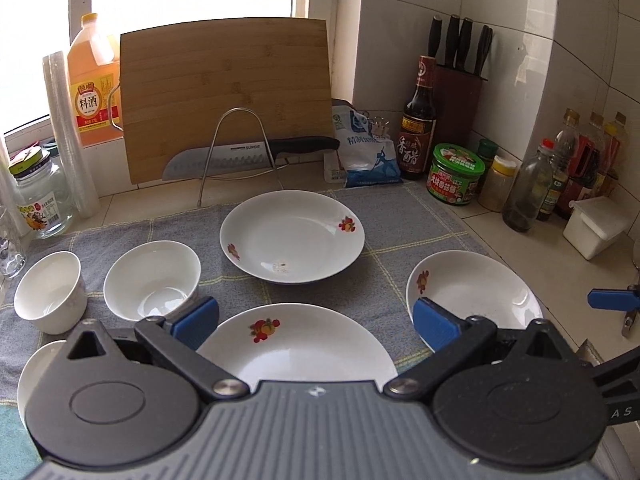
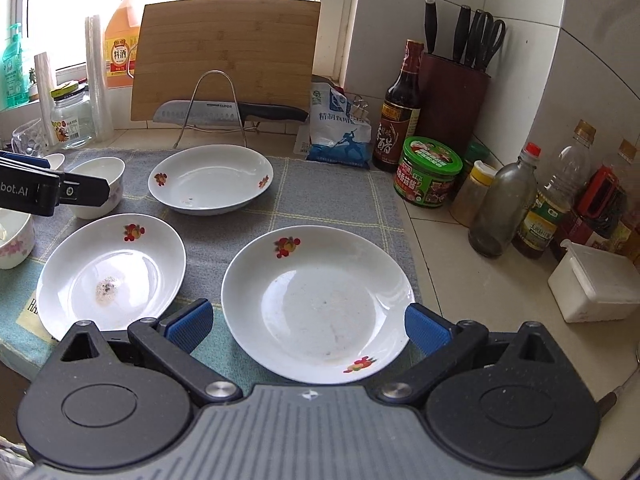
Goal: Organize plates and bowls
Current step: 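Move the left tool to a flower-print white plate and grip its rim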
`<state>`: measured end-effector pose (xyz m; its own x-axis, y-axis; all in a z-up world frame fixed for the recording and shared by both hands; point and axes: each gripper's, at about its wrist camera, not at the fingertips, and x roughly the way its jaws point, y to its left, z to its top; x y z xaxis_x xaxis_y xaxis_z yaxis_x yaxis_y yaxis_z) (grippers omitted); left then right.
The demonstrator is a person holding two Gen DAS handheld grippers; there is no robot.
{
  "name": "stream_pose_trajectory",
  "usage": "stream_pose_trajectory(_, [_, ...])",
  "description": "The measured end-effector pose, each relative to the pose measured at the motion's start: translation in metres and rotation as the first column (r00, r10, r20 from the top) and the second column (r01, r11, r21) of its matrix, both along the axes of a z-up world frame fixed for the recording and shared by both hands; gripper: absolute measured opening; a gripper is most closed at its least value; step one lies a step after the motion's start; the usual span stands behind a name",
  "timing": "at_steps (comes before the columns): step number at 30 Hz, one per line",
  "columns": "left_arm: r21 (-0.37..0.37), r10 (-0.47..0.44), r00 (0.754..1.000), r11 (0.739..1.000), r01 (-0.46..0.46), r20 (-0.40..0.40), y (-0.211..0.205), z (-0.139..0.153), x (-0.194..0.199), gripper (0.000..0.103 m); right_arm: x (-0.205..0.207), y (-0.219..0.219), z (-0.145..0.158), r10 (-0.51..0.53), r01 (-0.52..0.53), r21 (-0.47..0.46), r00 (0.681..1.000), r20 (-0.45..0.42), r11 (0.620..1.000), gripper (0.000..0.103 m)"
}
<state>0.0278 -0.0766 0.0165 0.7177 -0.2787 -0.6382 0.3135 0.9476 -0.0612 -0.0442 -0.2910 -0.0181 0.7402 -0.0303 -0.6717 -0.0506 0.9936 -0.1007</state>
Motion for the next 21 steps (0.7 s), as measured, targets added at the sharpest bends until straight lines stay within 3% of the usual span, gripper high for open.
stream_pose_trajectory(3, [-0.019, -0.029, 0.999, 0.999, 0.029, -0.036, -0.010, -0.004, 0.006, 0.102, -0.003, -0.010, -0.011, 0.008, -0.007, 0.012, 1.000, -0.020, 1.000, 0.103])
stream_pose_trajectory(8, [0.016, -0.068, 0.997, 0.998, 0.068, -0.033, -0.032, -0.009, 0.005, 0.102, -0.003, -0.022, -0.036, 0.036, -0.035, 0.024, 0.997, -0.072, 0.999, 0.103])
stream_pose_trajectory(21, [0.055, -0.049, 0.997, 0.997, 0.052, -0.055, -0.053, -0.015, 0.010, 0.102, 0.032, -0.038, -0.092, 0.102, -0.096, 0.046, 0.985, -0.140, 0.994, 0.103])
